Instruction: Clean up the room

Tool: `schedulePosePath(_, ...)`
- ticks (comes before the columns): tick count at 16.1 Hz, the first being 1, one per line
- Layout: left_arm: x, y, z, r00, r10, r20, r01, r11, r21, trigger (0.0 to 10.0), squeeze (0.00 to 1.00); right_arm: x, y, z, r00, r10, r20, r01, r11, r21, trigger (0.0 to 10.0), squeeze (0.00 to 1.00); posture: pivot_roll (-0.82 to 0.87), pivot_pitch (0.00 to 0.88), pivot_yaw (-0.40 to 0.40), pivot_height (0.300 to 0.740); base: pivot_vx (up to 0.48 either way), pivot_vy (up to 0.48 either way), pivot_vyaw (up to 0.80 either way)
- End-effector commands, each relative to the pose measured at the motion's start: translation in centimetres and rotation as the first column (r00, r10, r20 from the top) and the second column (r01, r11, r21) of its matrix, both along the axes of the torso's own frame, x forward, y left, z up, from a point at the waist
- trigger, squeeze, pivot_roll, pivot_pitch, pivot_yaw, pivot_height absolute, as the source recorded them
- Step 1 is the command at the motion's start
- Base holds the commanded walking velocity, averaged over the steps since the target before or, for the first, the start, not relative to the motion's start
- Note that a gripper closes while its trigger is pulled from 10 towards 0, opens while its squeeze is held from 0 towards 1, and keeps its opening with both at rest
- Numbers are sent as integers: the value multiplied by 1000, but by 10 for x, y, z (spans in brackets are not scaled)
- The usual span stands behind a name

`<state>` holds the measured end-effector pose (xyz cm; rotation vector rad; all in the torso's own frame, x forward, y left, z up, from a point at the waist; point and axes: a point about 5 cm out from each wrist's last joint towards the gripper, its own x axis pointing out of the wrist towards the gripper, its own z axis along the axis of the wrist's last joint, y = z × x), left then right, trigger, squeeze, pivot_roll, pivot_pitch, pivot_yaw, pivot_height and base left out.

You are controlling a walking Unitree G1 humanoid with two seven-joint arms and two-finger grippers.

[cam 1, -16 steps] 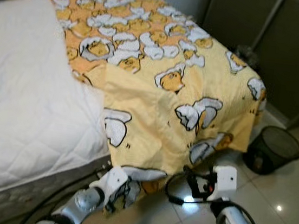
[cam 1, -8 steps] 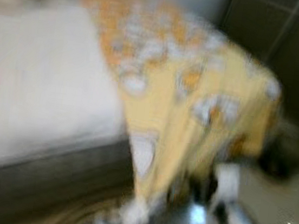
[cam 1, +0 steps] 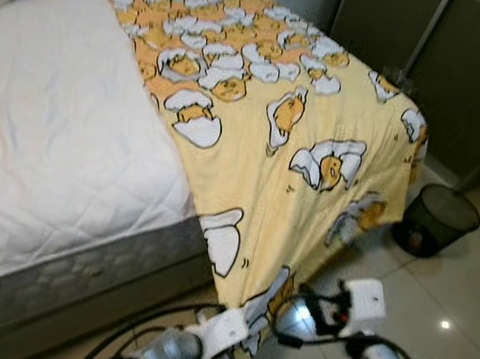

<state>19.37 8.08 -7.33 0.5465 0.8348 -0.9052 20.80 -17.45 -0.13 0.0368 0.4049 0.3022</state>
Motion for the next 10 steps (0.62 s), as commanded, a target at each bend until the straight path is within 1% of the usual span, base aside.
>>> schedulePosePath(1,-2,14,-3,999,36,-7,-36,999,33,10000,1000,4,-1,2,1000,-2,6,2,1000,0,10000,0,-54,0,-21,740,0,0,0)
schedulePosePath(2,0,18,-3,999,47,3,-47,998,35,10000,1000,5,-1,2,1000,-9,7,9,1000,4,10000,0,-51,0,-19,740,0,0,0)
schedulePosePath(3,8,30,1,998,59,24,-60,998,27,10000,1000,8,-1,2,1000,-17,9,17,1000,9,10000,0,-38,0,-16,740,0,0,0)
schedulePosePath(4,13,41,4,996,72,48,-74,997,37,10000,1000,11,0,2,1000,-18,12,18,1000,11,10000,0,-17,0,-13,740,0,0,0)
schedulePosePath(5,28,58,13,983,126,134,-133,990,42,10000,1000,17,1,4,999,-34,24,34,999,16,10000,0,6,0,-8,740,0,0,0)
schedulePosePath(6,48,71,28,945,201,257,-213,977,18,10000,1000,25,1,8,997,-61,46,61,998,17,10000,0,26,0,-6,740,0,0,0)
schedulePosePath(7,87,82,65,781,446,437,-405,894,-189,10000,1000,44,-3,28,978,-152,143,148,988,38,10000,0,43,0,-5,740,0,0,0)
schedulePosePath(8,107,88,93,626,595,504,-477,803,-356,10000,1000,55,-3,43,961,-200,192,189,979,71,10000,0,45,0,-1,740,0,0,0)
schedulePosePath(9,116,88,110,542,676,500,-480,737,-476,10000,1000,62,-4,53,946,-227,231,211,973,94,10000,0,48,0,3,740,0,0,0)
schedulePosePath(10,122,85,132,456,753,475,-455,656,-602,10000,1000,70,-6,64,932,-245,267,222,968,114,10000,0,55,0,-2,740,0,0,0)
